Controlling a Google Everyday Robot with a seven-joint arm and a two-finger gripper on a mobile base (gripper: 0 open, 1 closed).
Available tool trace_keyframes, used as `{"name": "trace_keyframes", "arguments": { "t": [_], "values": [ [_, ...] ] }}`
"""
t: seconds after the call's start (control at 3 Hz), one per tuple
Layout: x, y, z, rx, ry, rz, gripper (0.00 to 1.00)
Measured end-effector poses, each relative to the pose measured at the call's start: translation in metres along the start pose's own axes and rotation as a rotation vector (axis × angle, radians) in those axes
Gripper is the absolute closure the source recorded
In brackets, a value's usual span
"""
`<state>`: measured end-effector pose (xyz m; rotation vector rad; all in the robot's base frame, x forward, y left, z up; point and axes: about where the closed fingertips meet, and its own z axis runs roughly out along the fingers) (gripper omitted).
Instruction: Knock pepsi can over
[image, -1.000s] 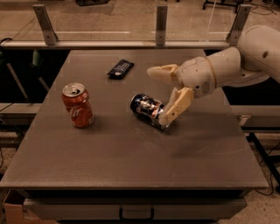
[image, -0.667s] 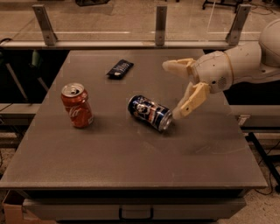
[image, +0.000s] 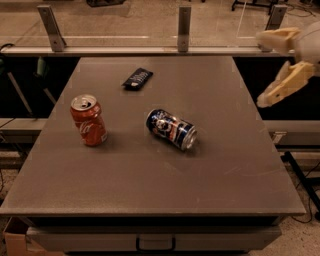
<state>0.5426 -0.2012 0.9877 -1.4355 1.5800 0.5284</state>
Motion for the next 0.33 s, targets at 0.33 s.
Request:
{"name": "trace_keyframes", "arguments": {
  "t": [0.33],
  "values": [
    [-0.0026, -0.0067, -0.0086, 0.024, 0.008, -0.011, 0.00]
  ]
}}
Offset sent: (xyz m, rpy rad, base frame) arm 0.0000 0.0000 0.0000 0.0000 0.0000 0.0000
